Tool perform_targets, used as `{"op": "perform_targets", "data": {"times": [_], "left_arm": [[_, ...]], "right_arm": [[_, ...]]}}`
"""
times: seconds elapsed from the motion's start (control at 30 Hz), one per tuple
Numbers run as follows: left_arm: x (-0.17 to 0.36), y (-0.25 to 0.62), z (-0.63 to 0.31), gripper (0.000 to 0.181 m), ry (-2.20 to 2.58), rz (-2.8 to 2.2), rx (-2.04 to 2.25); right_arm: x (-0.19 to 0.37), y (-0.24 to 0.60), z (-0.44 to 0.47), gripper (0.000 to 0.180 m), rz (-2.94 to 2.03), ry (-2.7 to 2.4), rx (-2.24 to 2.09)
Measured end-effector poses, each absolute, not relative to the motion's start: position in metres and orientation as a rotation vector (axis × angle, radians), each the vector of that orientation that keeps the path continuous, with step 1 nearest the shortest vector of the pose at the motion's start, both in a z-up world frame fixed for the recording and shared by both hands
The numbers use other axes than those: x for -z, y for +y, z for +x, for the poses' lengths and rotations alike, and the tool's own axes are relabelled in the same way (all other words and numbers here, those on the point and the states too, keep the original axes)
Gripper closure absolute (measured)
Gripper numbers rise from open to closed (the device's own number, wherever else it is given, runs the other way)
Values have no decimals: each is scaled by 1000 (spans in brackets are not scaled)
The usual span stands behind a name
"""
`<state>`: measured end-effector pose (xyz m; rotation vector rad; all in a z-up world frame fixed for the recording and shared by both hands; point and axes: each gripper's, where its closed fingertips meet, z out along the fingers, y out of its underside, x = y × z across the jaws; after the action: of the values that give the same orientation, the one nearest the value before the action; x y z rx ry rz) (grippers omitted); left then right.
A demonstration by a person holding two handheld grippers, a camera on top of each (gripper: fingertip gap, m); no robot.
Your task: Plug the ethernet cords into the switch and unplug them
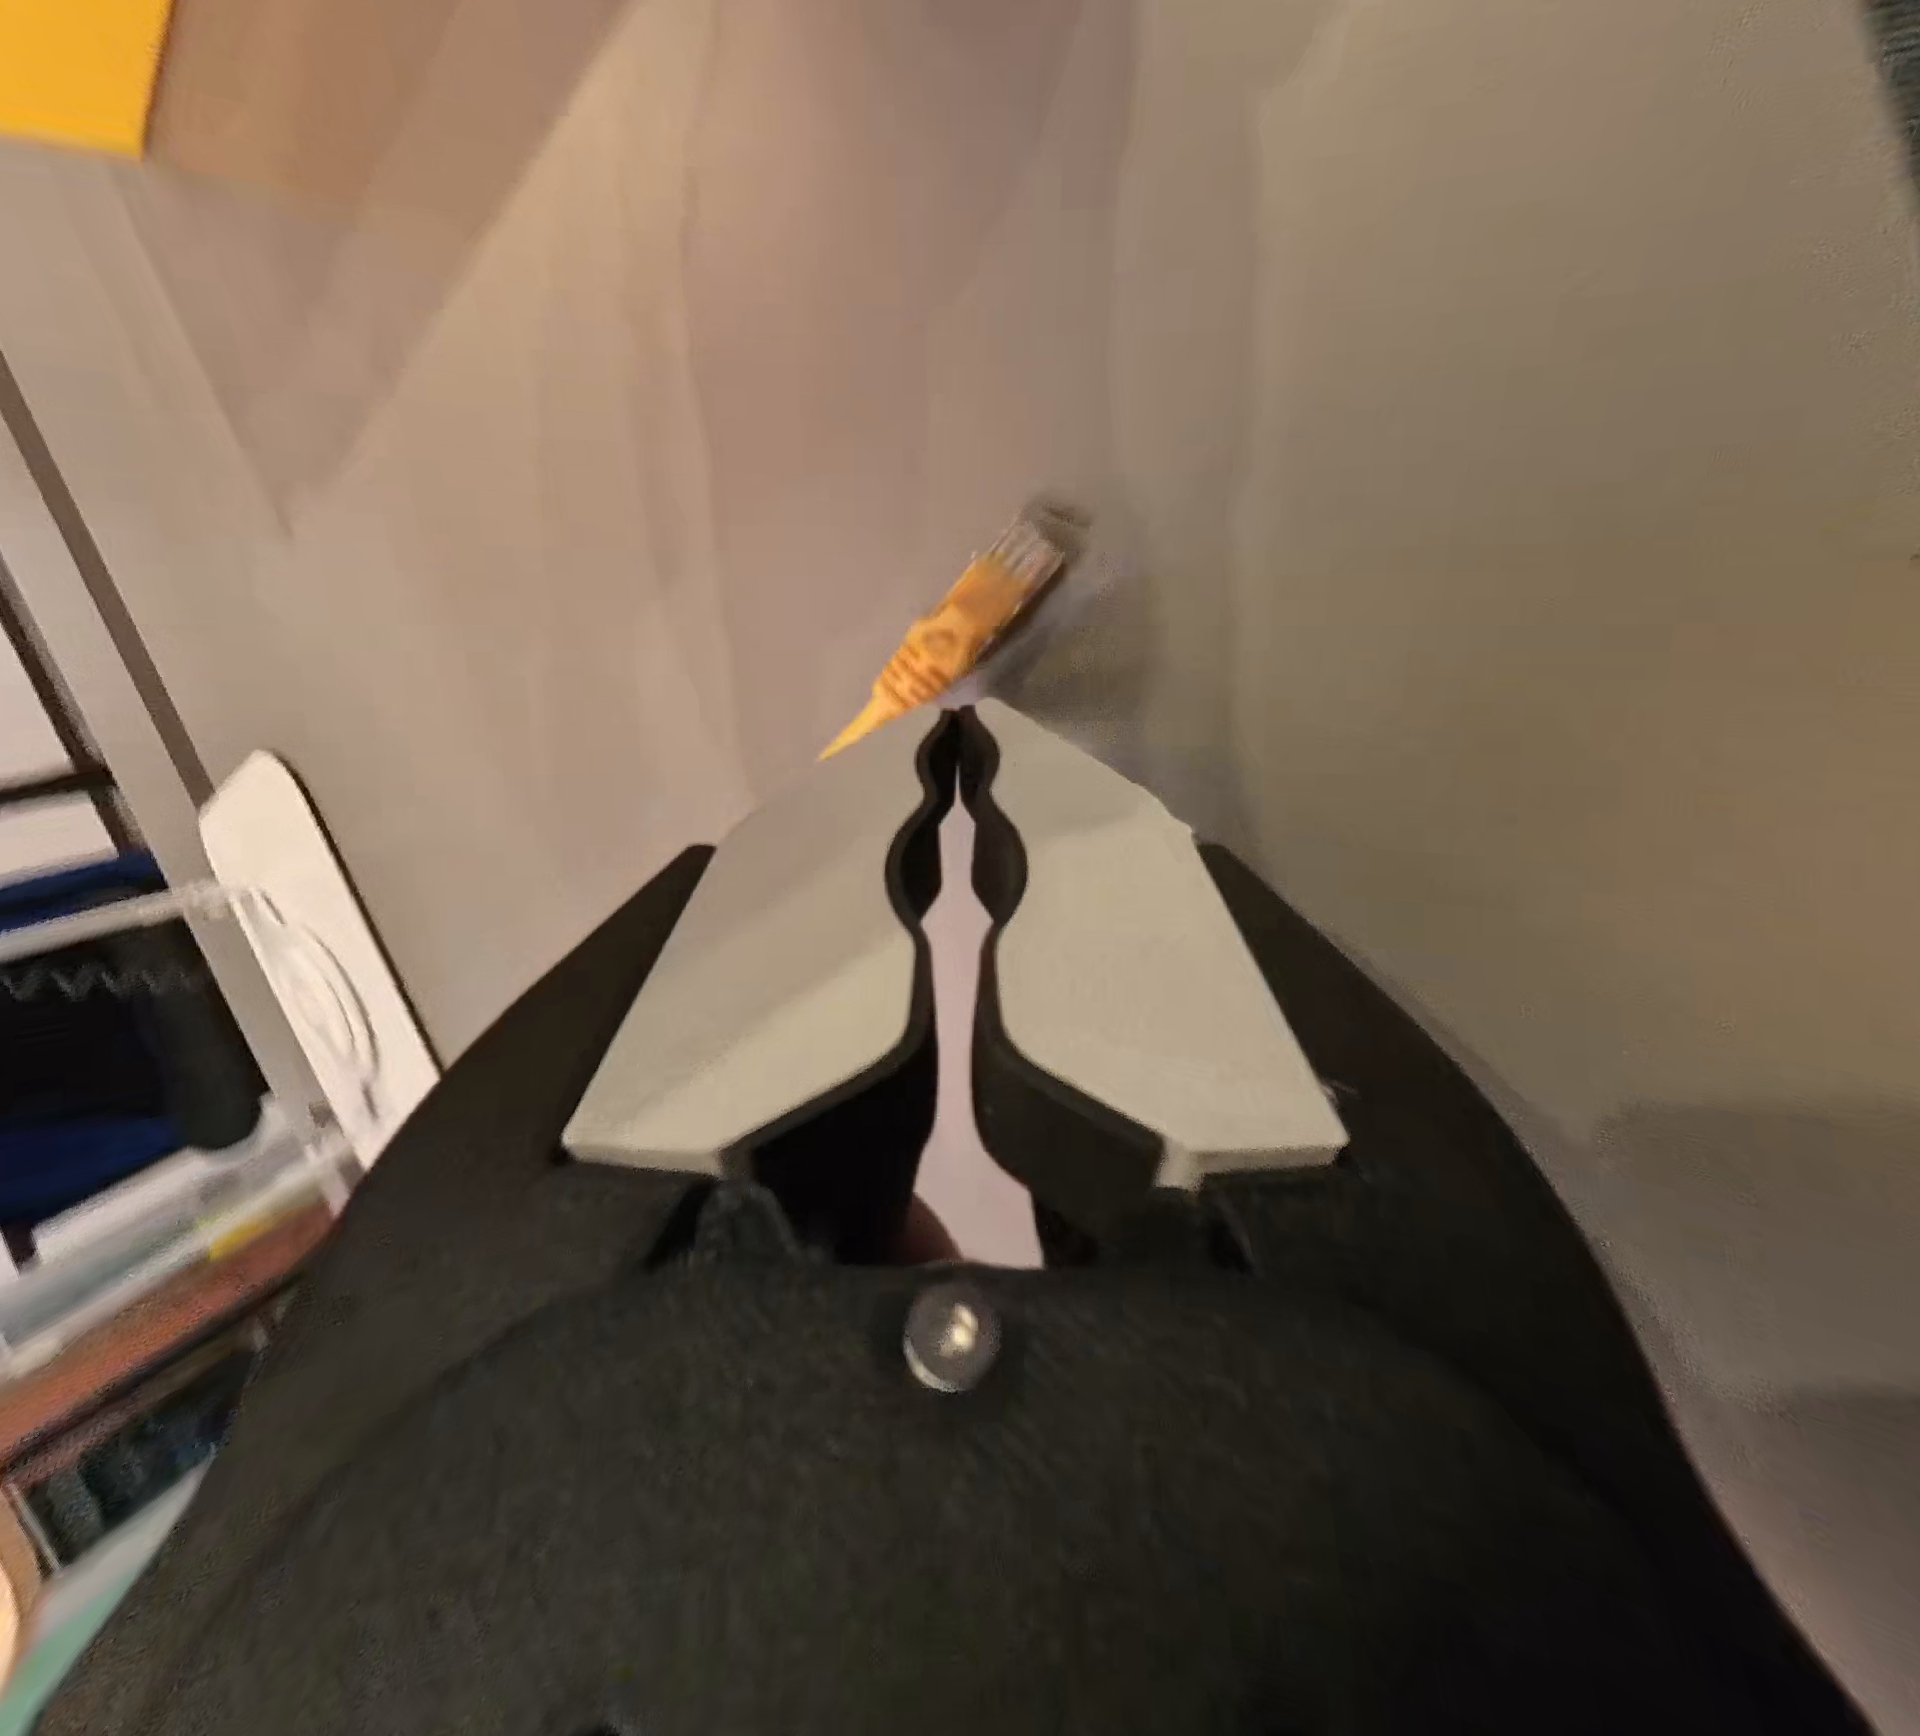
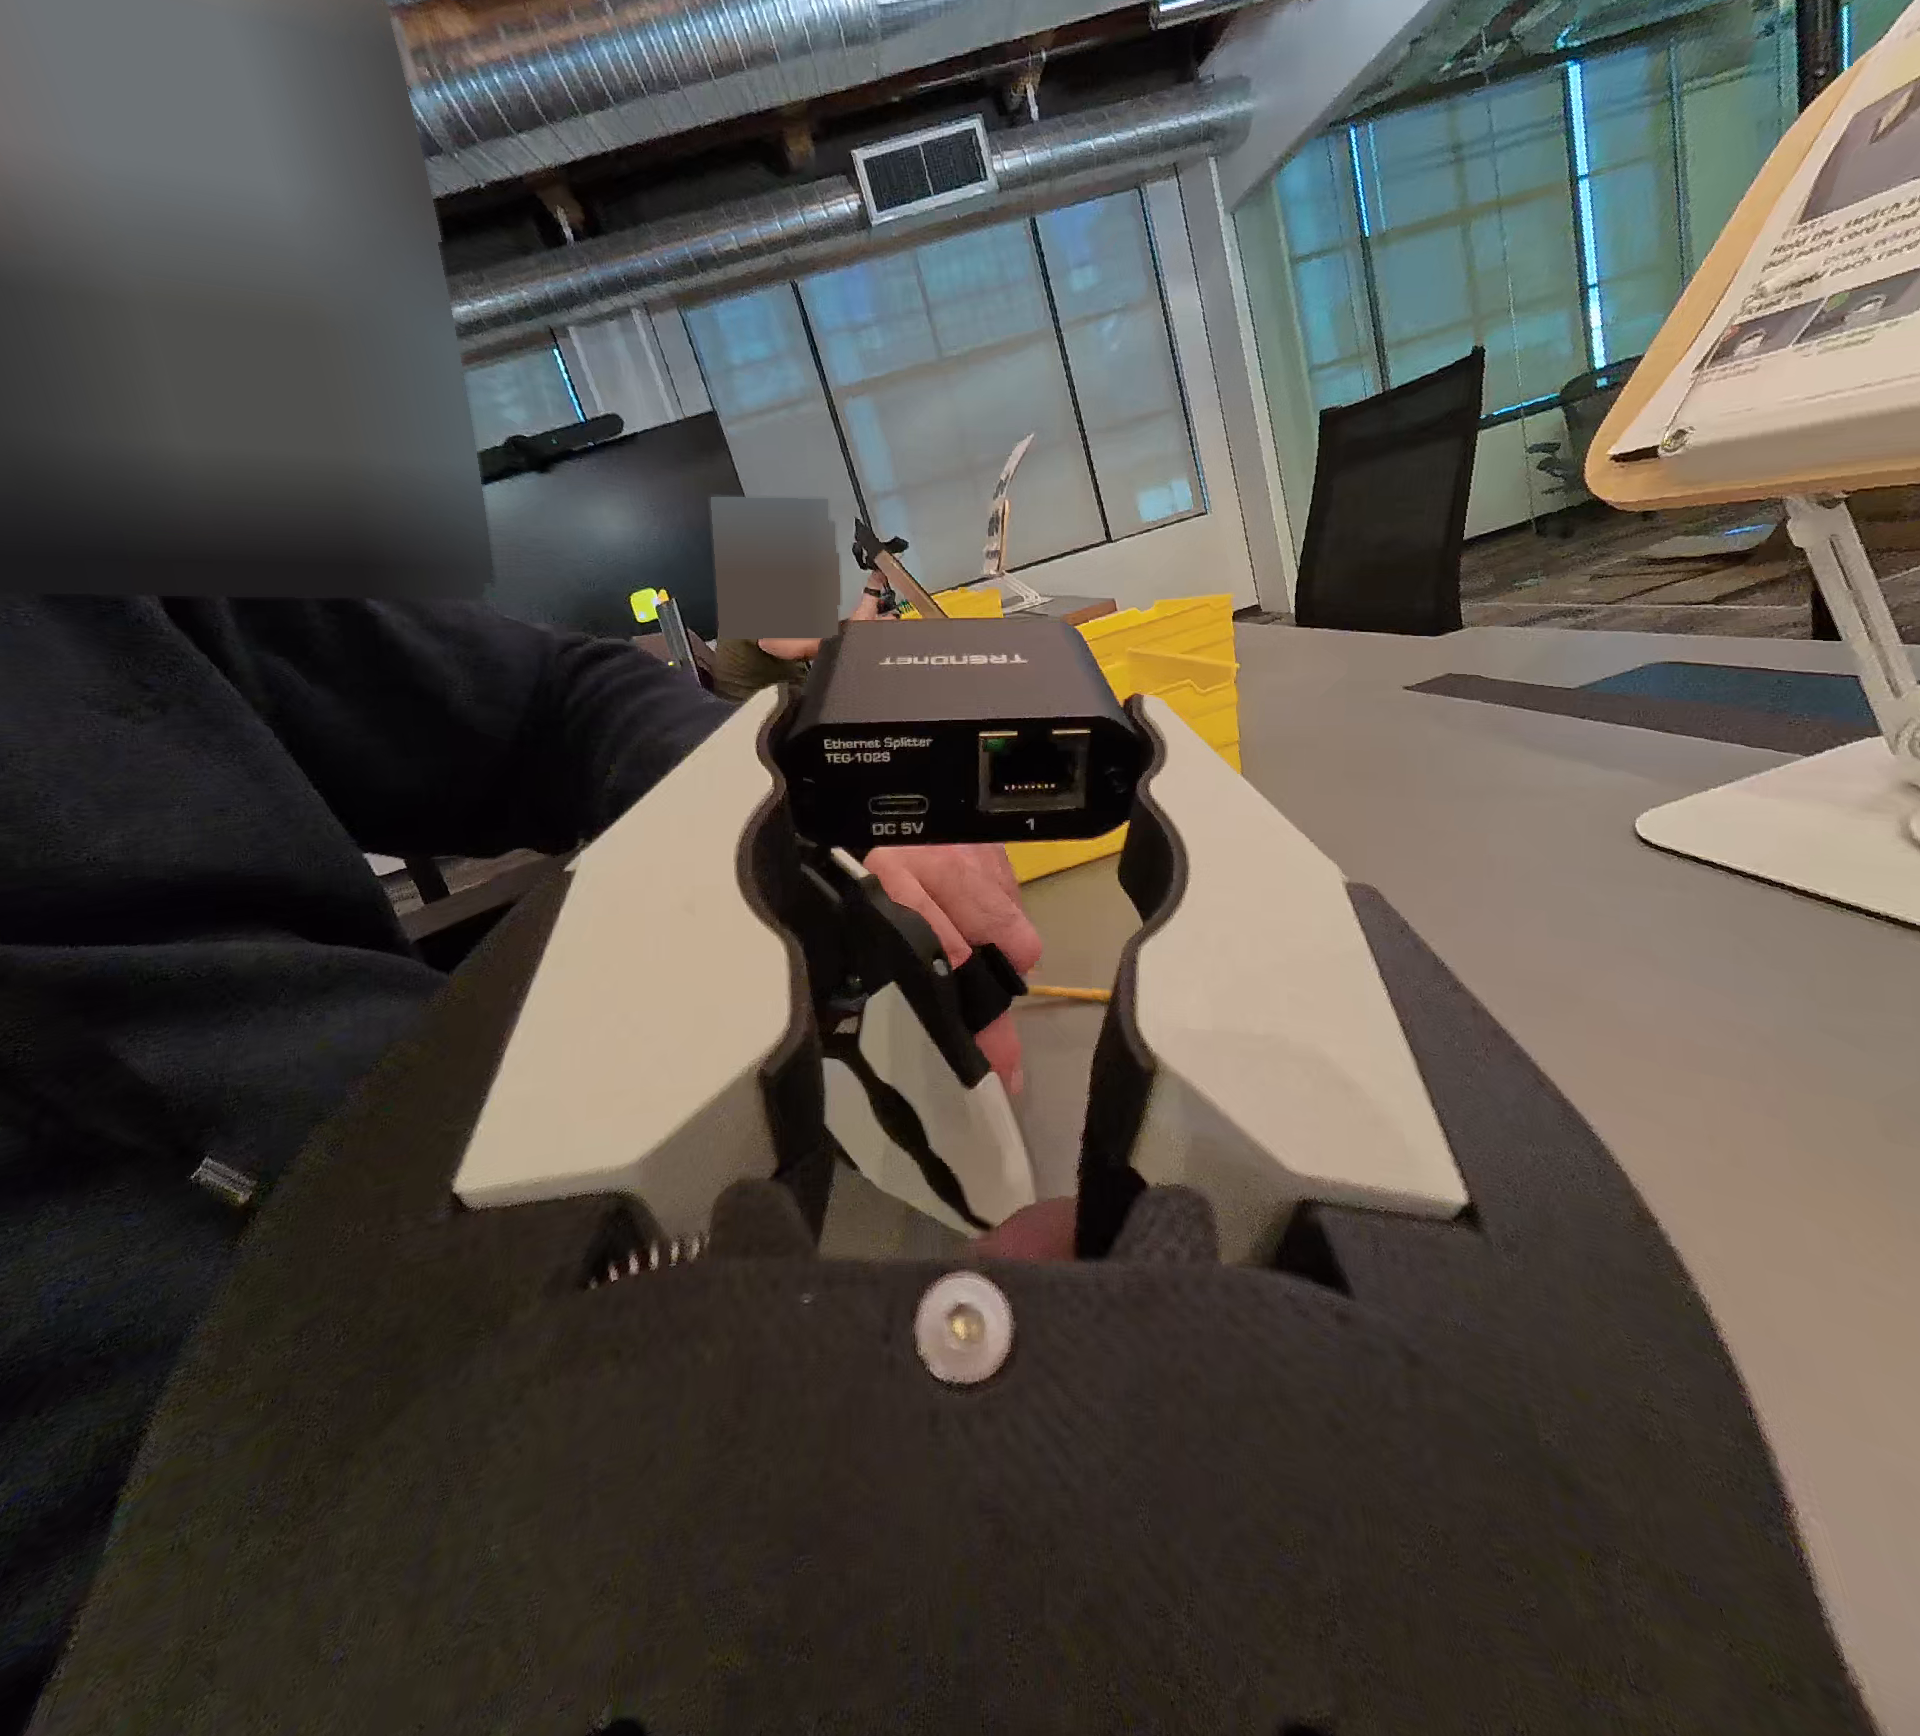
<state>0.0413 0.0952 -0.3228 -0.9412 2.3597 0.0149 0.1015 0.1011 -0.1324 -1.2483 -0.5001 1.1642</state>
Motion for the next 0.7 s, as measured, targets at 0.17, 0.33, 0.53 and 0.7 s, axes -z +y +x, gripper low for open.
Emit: {"op": "perform_targets", "data": {"times": [0.17,0.33,0.53,0.7], "left_arm": [[327,125,28,181,2268,-1159,-53],[308,122,35,157,2239,-1005,46],[317,102,50,148,2395,-720,54],[323,99,62,166,2482,-743,131]], "right_arm": [[133,101,99,120,-1251,-513,-1163],[134,101,99,120,-1260,-518,-1155],[134,101,102,120,-1254,-508,-1148],[133,99,106,119,-1247,-502,-1142]]}}
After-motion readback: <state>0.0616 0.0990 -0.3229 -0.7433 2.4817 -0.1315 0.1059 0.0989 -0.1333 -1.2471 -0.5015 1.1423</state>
